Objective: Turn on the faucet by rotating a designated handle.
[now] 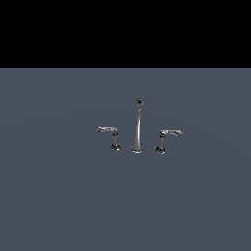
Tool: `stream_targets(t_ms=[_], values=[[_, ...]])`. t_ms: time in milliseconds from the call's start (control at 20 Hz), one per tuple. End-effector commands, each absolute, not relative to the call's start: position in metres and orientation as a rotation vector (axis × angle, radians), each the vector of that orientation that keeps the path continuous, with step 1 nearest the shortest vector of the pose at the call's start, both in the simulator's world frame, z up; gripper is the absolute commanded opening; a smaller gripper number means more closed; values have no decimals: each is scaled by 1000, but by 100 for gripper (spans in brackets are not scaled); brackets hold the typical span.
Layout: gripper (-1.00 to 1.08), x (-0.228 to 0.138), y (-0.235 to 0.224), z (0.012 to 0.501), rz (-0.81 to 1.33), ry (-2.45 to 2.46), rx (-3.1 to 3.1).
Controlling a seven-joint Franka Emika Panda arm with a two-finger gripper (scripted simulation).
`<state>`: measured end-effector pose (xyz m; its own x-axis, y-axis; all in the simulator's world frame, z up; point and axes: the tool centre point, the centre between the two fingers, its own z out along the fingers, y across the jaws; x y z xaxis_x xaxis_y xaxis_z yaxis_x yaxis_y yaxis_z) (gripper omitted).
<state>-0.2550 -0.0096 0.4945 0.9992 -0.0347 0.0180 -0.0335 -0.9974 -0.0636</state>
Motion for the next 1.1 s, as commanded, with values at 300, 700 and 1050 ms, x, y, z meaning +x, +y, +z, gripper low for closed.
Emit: stream_targets(t_ms=[300, 700, 1050], values=[[-100, -250, -8, 488, -29, 91, -3077], [-100, -227, -2, 461, -27, 262, -3070], [-100, -191, 1, 419, -25, 520, -3042]])
